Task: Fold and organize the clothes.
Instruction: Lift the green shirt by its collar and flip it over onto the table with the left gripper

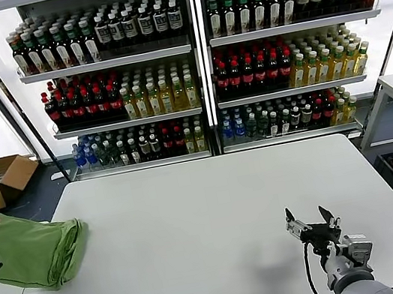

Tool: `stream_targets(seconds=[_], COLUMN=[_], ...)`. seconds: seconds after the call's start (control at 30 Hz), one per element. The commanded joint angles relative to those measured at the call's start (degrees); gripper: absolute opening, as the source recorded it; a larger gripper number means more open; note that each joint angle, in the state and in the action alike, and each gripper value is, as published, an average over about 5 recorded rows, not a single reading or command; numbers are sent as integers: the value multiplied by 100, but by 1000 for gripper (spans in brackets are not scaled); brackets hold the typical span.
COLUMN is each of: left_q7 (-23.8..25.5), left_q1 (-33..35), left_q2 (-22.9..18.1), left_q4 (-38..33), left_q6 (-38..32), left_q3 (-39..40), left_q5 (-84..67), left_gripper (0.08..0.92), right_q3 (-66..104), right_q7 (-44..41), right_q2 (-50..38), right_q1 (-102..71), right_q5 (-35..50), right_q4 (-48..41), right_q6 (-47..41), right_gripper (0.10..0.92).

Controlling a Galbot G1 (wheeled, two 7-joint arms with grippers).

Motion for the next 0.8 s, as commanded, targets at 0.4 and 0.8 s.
stream_targets(seconds=[0.4, 0.8], left_q7=[-1002, -852], left_q1=[-706, -1297], left_q2=[-2668, -3065], left_q4=[-3634, -1999], left_q6=[930, 843], left_q3=[3857, 4553], left_q5=[1275, 1535], left_gripper=[115, 115], right_q3=[376, 560], right_q7=[11, -8], right_q2=[129, 187], right_q1=[-446, -595], right_q5=[-189, -215], right_q4=[252, 289], right_q6=[29, 84], right_gripper=[823, 823])
